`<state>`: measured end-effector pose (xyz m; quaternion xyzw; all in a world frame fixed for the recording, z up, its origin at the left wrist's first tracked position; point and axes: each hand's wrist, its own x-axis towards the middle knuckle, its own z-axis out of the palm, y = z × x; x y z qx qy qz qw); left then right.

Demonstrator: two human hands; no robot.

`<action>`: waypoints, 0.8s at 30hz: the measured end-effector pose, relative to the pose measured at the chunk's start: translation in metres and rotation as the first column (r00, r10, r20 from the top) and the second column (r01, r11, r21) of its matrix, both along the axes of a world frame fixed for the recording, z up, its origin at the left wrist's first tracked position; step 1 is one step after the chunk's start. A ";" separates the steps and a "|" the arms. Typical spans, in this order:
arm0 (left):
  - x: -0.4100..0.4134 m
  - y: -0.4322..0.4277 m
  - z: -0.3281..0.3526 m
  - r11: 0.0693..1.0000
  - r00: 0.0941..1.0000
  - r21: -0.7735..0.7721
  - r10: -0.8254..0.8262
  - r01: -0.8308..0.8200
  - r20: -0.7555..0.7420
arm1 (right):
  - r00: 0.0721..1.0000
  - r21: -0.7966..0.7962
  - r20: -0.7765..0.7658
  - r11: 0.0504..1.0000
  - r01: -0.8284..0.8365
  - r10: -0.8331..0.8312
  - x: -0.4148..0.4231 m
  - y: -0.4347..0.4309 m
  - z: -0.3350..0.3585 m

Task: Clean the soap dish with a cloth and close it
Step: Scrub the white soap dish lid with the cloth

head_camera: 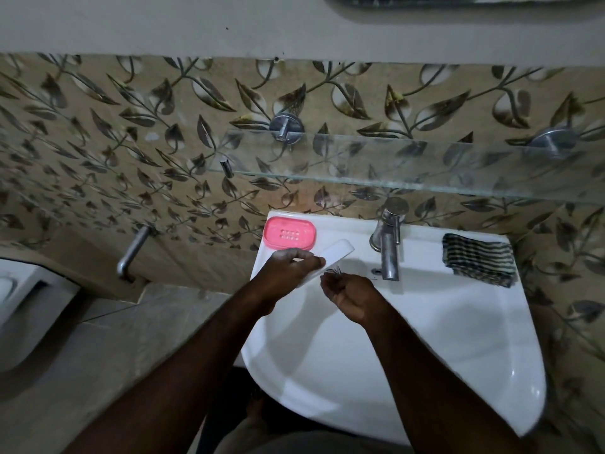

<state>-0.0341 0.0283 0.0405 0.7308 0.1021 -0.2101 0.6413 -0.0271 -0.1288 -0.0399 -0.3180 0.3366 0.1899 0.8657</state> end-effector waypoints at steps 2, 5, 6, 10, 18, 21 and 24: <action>0.003 0.005 -0.001 0.998 0.998 0.014 0.064 -0.064 0.016 | 0.985 -0.165 0.048 0.974 -0.156 0.166 -0.004 -0.004 0.005; 0.006 0.011 -0.006 0.990 0.991 0.039 0.133 -0.132 -0.018 | 0.895 -0.584 0.008 0.729 -0.358 0.446 -0.006 -0.008 0.019; 0.006 0.012 -0.008 0.990 0.990 0.042 0.138 -0.137 -0.032 | 0.868 -0.693 -0.018 0.619 -0.369 0.497 -0.005 -0.009 0.025; 0.006 0.014 -0.017 0.985 0.982 0.032 0.172 -0.170 -0.077 | 0.751 -0.952 -0.102 0.154 -0.264 0.653 0.000 -0.012 0.053; 0.013 0.014 -0.016 0.977 0.976 -0.081 0.190 -0.199 -0.106 | 0.712 -0.998 -0.050 -0.063 -0.008 0.701 -0.006 -0.015 0.108; 0.013 0.014 -0.018 0.950 0.967 -0.231 0.166 -0.209 -0.194 | 0.706 -0.997 0.073 0.067 0.037 0.704 -0.014 -0.018 0.117; 0.008 0.015 -0.020 0.885 0.942 -0.390 0.137 -0.256 -0.306 | 0.681 -0.997 0.068 0.066 0.030 0.729 -0.021 -0.017 0.105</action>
